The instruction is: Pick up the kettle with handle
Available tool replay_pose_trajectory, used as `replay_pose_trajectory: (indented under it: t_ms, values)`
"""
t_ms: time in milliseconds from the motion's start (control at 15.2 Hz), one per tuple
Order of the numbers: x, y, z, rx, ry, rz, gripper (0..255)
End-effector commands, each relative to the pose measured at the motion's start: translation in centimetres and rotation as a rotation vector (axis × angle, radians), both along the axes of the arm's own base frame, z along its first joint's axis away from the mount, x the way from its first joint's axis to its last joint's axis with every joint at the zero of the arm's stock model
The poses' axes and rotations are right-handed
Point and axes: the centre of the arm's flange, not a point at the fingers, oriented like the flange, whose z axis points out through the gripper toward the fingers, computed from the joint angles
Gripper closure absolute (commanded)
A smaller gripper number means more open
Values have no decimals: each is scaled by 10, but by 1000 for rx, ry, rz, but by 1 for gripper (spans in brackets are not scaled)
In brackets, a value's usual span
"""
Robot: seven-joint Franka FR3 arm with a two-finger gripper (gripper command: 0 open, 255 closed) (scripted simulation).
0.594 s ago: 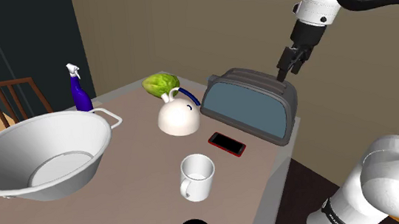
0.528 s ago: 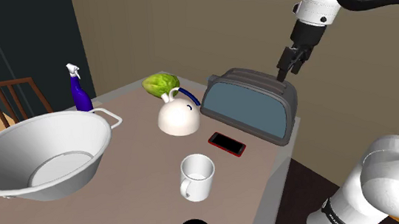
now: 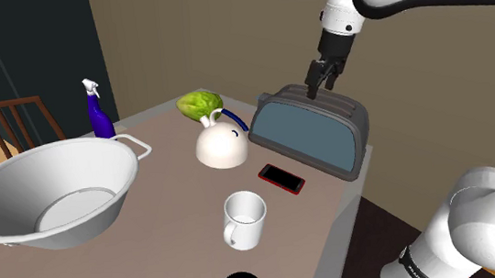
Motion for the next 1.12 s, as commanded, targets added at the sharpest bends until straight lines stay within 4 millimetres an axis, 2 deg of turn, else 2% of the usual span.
replay_pose_trajectory:
  t_ms: [0, 1056]
  values:
    - [24, 10, -9, -2, 8, 20, 0]
    - [214, 97, -72, -23, 71, 172, 0]
